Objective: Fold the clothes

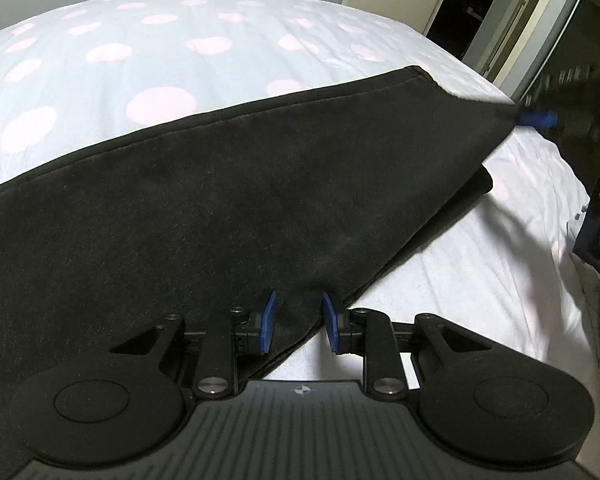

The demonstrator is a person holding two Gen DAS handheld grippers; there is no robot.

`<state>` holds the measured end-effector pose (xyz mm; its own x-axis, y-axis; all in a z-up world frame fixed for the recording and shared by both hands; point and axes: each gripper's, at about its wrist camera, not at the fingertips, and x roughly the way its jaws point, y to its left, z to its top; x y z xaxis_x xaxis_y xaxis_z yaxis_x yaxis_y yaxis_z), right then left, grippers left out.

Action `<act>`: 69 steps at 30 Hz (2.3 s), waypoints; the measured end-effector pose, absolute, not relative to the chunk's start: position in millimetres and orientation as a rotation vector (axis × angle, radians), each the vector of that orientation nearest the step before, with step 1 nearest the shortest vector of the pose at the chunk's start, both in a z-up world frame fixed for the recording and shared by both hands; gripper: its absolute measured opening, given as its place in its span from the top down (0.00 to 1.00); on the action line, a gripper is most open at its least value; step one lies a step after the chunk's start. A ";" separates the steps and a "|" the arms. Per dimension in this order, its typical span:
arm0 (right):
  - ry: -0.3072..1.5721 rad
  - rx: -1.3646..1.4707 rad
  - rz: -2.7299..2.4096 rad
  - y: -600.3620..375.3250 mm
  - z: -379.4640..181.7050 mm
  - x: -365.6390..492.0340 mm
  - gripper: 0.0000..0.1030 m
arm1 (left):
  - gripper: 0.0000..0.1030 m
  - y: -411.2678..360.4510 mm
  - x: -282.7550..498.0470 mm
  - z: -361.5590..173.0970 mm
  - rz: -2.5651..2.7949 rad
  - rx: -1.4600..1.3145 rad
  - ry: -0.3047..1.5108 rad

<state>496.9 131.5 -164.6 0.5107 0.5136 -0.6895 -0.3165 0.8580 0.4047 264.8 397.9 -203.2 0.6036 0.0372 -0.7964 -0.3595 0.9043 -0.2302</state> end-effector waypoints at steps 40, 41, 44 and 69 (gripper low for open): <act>0.697 0.293 0.941 214.8 -60.0 402.0 0.82 | 0.71 405.0 241.8 -189.7 0.230 -0.414 0.844; 0.688 0.271 0.955 223.3 -52.2 393.8 0.82 | 0.69 407.6 225.9 -183.0 0.231 -0.434 0.811; 0.666 0.188 0.998 251.9 -36.6 368.1 0.82 | 0.68 416.1 168.5 -165.2 0.259 -0.466 0.750; 0.758 -0.430 1.239 430.2 -208.1 124.2 0.71 | 0.67 484.4 -113.0 -165.7 0.761 -0.657 0.621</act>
<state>124.2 430.2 -208.1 0.1323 0.6826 -0.7187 -0.9508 0.2923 0.1025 -113.0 484.4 -165.7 0.5713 0.4147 -0.7083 -0.7771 0.5509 -0.3042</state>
